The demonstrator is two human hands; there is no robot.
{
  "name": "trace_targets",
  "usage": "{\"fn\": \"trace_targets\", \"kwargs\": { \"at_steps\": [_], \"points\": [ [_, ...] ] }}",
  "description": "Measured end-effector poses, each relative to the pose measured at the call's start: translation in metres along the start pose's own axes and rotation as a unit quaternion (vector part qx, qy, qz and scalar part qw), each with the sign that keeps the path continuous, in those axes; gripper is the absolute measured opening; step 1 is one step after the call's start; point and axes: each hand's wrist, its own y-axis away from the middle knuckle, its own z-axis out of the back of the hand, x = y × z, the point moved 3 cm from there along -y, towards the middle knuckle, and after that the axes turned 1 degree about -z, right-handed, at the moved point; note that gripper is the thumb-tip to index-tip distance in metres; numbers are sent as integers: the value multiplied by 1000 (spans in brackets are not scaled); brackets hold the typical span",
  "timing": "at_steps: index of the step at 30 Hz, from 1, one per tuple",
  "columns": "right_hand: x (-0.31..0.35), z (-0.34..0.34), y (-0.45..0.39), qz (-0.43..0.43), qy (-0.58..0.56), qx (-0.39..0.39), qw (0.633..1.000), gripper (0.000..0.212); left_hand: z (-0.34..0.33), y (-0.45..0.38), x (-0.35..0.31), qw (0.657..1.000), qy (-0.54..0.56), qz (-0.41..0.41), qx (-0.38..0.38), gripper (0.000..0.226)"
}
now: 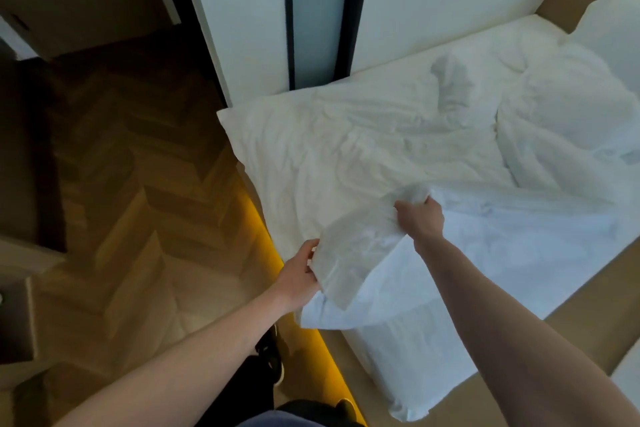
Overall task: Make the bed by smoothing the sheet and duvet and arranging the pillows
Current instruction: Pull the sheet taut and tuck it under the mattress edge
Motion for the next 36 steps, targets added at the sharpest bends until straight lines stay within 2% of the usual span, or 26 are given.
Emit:
{"fn": "trace_targets", "kwargs": {
  "at_steps": [2,5,9,14,17,25,29,34,36],
  "points": [
    [35,-27,-12,27,56,-3,998,37,32,-13,-5,1000,25,-13,2,55],
    [75,-64,-29,35,86,-12,996,41,80,-41,-13,998,-15,-40,-39,28],
    [116,-94,-47,39,75,-22,996,42,130,-79,-30,994,-8,-35,-100,40],
    [179,-123,-79,46,53,-37,997,48,174,-127,-52,992,36,-19,-121,22],
    [218,-146,-102,65,55,-17,996,48,205,-159,-61,990,43,-26,-130,21],
    [315,-237,-159,141,108,59,982,30,294,-226,-79,982,61,12,-177,23],
    [362,-287,-180,147,106,101,978,2,336,-256,-78,973,74,38,-213,21],
    [399,-343,-222,144,124,108,976,16,382,-313,-67,966,103,68,-227,23],
    [411,-367,-239,133,121,102,978,16,401,-341,-64,960,108,83,-246,22]
  ]
}}
